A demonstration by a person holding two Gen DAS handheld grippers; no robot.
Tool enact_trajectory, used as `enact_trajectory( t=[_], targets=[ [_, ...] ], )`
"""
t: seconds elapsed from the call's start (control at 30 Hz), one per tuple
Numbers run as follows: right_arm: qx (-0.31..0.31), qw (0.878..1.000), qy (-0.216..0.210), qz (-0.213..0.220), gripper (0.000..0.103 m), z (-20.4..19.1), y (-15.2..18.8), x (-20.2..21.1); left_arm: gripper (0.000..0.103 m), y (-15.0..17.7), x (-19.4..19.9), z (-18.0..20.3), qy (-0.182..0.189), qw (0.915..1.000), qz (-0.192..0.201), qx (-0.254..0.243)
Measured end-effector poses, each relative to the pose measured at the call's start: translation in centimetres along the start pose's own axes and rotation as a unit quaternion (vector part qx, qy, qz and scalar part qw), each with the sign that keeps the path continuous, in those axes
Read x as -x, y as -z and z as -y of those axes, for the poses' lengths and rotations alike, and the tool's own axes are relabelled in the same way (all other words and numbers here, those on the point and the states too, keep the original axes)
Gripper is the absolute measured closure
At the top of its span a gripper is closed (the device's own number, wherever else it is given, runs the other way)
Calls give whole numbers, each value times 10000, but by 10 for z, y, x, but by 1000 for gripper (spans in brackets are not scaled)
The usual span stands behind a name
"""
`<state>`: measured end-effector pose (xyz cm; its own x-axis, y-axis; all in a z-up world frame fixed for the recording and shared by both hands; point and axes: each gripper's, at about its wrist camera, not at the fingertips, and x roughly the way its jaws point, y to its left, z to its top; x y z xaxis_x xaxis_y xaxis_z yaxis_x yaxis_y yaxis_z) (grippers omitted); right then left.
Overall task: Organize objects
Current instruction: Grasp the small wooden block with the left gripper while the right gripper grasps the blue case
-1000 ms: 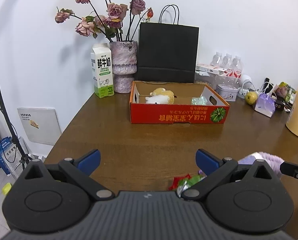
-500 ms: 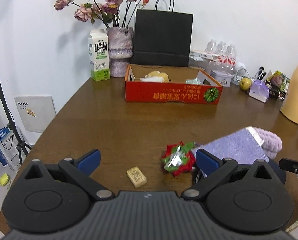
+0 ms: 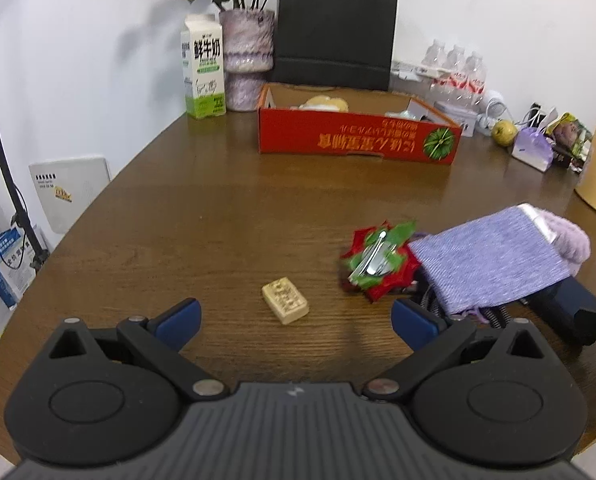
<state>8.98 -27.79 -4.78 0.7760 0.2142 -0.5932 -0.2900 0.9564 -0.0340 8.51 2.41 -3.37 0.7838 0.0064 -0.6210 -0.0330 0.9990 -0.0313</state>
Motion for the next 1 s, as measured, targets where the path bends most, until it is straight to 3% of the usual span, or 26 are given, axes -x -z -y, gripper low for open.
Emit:
enact_trajectory(
  t=[0.67,0.87,1.0],
  targets=[
    [-138,9990,-263,-329,1,10,-5,-58,2,2,-48,-12,-456,9984,-166,274],
    [-93,9991,-321,-250,3,9,-8,-64,17,3,-51,-11,-611,9978,-96,244],
    [-34,9991,-372,-186,8,6,-8,-64,41,2,-48,-8,-545,9983,-7,192]
  ],
)
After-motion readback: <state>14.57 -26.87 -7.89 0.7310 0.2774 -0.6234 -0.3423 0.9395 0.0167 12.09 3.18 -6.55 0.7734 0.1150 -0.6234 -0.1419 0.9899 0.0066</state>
